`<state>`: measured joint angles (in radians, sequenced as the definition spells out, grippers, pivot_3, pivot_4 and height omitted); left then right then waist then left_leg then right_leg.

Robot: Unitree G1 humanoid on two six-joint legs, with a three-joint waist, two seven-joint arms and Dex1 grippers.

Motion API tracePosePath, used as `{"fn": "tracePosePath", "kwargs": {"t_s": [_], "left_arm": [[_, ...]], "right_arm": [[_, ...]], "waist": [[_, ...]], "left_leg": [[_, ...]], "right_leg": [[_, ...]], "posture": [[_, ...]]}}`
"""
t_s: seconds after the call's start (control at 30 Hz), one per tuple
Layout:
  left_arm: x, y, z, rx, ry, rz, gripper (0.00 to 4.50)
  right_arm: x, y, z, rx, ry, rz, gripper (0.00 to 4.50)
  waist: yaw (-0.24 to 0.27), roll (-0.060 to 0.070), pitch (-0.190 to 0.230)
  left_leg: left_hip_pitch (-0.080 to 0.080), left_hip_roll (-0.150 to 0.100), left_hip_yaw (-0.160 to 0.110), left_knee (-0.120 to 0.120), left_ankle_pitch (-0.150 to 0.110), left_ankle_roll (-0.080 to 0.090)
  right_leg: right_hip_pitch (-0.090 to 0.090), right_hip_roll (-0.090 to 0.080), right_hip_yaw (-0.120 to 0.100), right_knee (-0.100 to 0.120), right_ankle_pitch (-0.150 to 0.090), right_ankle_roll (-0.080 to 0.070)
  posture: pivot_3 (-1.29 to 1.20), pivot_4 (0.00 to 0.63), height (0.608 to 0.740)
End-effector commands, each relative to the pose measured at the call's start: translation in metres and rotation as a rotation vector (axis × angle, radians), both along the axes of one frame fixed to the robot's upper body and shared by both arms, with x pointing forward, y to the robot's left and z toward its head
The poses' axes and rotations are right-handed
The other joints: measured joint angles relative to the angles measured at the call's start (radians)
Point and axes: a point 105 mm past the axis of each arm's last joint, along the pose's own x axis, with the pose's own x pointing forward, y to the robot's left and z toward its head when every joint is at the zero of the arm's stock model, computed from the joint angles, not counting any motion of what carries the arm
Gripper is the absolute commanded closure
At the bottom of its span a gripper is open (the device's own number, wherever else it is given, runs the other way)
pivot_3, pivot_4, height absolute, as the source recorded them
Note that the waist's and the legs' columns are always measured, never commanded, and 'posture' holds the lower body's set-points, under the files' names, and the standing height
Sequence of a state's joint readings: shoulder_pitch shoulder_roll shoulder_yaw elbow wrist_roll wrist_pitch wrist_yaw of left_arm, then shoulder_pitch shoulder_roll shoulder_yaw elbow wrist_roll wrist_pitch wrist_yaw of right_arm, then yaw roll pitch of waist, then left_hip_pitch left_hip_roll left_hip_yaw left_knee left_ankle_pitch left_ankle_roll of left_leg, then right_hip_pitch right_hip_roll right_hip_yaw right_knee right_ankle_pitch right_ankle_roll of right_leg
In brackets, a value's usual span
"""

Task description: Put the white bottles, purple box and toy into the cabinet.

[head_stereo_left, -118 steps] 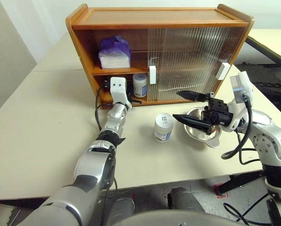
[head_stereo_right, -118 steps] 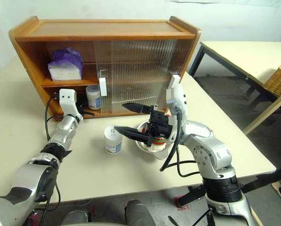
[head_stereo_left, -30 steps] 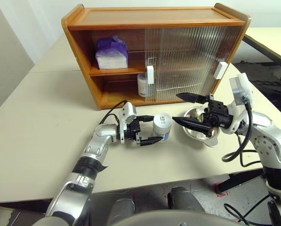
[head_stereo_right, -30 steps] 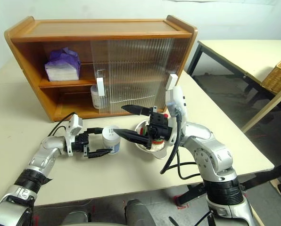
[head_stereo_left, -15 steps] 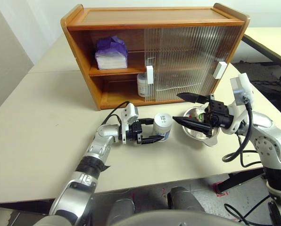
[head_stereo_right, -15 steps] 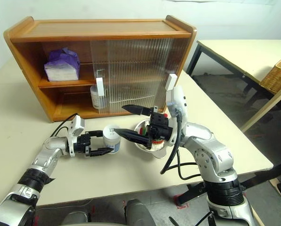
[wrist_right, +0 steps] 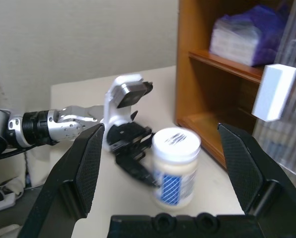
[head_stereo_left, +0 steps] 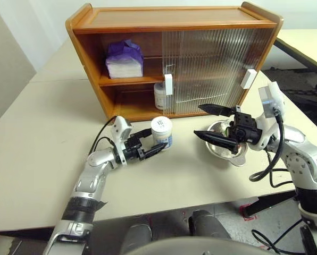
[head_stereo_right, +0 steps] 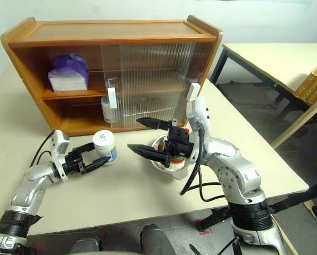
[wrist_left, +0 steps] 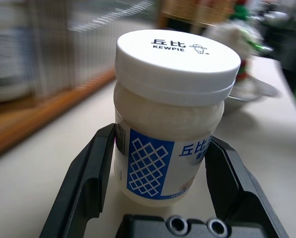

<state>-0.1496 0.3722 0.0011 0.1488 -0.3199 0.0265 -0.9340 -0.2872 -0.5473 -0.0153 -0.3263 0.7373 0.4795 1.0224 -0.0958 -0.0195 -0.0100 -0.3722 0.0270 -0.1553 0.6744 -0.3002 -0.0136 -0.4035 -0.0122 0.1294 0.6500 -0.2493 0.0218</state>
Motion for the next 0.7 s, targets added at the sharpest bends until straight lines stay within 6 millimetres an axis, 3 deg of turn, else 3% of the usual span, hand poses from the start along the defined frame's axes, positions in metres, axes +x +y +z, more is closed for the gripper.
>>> {"fn": "tracePosePath", "kwargs": {"t_s": [0.03,0.3,0.7], "left_arm": [[0.015,0.015,0.013,-0.012,-0.038,0.145,1.43],[0.044,0.037,0.015,-0.052,-0.021,0.420,1.43],[0.074,0.027,0.011,-0.021,-0.046,0.677,1.43]], "right_arm": [[0.001,0.003,-0.001,-0.005,0.001,0.019,0.00],[0.001,0.003,-0.001,-0.006,0.000,0.027,0.00],[-0.001,0.002,-0.002,-0.010,-0.002,0.024,0.00]], "waist": [[0.004,0.000,0.000],[0.017,0.000,0.000],[0.019,-0.001,0.000]], "left_leg": [[0.000,0.000,0.000,0.000,0.000,0.000],[0.002,0.000,0.000,0.001,0.000,-0.001],[0.006,0.000,0.000,0.002,0.001,-0.001]], "right_leg": [[0.000,0.000,0.000,0.000,0.000,-0.001],[0.001,0.000,0.000,0.000,0.002,-0.003],[0.006,0.000,0.000,0.000,0.002,-0.003]], "posture": [[-0.17,0.000,0.740],[-0.17,0.000,0.740],[-0.18,0.000,0.740]]}}
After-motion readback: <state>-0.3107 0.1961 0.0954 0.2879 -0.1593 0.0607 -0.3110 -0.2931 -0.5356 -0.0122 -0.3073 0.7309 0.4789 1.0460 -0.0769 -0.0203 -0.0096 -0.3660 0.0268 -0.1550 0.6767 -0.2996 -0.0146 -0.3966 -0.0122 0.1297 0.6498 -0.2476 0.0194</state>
